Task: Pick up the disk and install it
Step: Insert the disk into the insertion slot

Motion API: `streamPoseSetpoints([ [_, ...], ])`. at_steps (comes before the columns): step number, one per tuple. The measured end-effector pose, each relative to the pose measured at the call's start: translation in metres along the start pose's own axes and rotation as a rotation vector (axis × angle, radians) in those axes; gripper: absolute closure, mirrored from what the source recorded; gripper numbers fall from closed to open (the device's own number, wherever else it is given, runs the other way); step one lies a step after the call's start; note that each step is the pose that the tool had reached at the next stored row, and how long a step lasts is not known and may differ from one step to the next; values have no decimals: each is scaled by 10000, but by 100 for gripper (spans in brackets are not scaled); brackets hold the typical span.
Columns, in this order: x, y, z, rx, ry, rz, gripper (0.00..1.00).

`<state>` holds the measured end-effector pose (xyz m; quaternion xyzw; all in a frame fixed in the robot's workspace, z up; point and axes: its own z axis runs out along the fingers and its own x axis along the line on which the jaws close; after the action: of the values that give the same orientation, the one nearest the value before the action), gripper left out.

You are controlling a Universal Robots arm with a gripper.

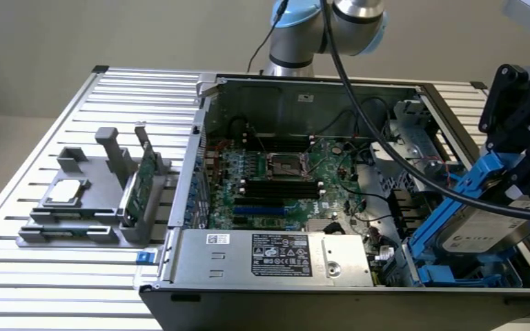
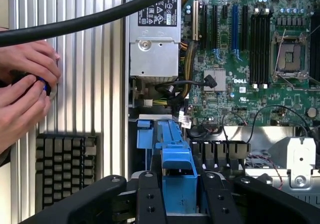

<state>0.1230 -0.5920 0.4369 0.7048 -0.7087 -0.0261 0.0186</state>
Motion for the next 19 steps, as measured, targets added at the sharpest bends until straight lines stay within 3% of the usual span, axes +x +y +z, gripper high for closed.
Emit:
streamPoseSetpoints([
  [7, 9, 4, 17, 0, -75, -8, 67],
  [19, 21, 4, 17, 24, -66, -197, 67],
])
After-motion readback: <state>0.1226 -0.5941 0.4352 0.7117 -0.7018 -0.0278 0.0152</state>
